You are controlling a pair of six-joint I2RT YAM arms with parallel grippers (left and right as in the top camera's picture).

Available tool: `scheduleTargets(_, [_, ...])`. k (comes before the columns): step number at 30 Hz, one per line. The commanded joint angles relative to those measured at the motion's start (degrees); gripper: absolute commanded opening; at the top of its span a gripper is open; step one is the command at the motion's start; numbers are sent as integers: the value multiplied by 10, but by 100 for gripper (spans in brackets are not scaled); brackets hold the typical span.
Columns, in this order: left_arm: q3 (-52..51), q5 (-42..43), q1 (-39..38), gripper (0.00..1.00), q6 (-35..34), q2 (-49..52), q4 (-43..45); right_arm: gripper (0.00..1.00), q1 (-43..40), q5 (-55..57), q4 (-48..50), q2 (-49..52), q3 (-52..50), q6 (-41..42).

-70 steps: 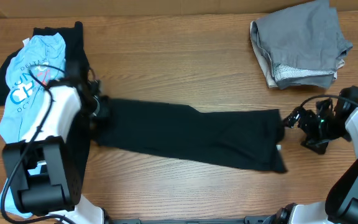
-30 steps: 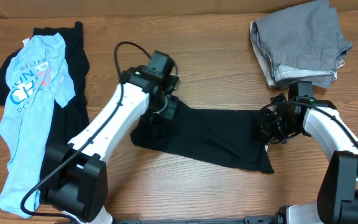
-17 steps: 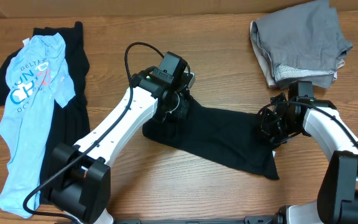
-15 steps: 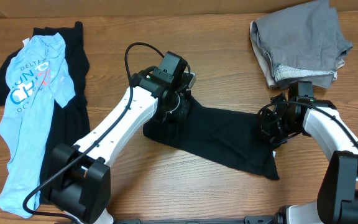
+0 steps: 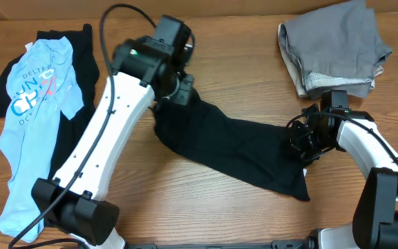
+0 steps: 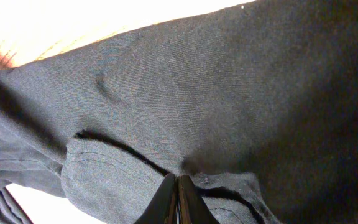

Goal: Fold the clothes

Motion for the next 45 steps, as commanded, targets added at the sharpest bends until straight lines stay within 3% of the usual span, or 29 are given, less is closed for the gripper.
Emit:
scheduleTargets(1, [15, -49, 24, 4, 12, -2, -26, 4, 0, 4, 2, -9, -3, 4])
scheduleTargets(8, [15, -111, 70, 4, -19, -2, -69, 4, 0, -3, 1, -9, -3, 3])
scheduleTargets(22, [16, -103, 199, 4, -26, -2, -106, 4, 0, -36, -2, -9, -3, -9])
scheduleTargets(30, [15, -91, 198, 4, -25, -2, -105, 4, 0, -56, 13, -9, -3, -16])
scheduleTargets(35, [15, -91, 194, 4, -23, -2, -105, 4, 0, -120, 23, -9, -3, -71])
scheduleTargets(45, [15, -76, 193, 4, -23, -2, -104, 4, 32, -120, 49, -8, -21, -102])
